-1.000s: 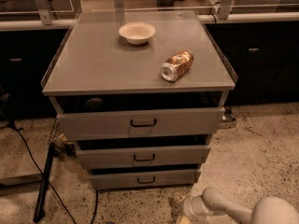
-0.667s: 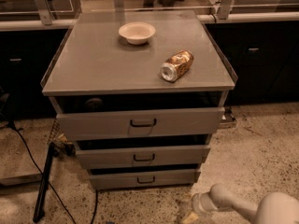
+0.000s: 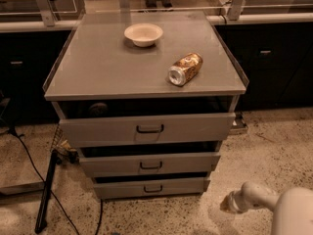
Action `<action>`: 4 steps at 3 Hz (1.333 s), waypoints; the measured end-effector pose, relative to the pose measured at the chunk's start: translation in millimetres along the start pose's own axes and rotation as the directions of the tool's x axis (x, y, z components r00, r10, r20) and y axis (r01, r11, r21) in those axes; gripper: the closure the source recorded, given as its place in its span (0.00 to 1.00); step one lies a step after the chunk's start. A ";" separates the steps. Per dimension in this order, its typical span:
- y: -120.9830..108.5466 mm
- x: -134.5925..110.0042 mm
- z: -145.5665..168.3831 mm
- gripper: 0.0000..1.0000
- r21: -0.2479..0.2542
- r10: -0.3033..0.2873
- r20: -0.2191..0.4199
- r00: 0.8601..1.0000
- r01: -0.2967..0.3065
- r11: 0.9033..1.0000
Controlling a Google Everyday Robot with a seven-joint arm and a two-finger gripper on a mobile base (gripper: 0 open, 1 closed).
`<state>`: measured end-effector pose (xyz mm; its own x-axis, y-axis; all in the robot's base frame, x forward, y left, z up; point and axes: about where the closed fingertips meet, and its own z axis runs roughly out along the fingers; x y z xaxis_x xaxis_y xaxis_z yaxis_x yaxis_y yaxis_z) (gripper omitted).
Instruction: Close bottom drawer
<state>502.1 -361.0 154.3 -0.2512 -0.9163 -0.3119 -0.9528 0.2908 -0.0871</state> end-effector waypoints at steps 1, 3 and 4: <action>-3.7 51.4 -21.6 0.97 0.021 0.083 -0.100 0.991 -0.081 0.996; -19.7 64.1 -32.8 1.00 0.059 0.040 -0.120 0.992 -0.033 0.998; -61.8 78.8 -53.6 1.00 0.130 -0.029 -0.147 0.989 0.049 0.990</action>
Offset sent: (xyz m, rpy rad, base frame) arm -0.0107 -0.0529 0.0058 -0.0867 0.0315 -0.0879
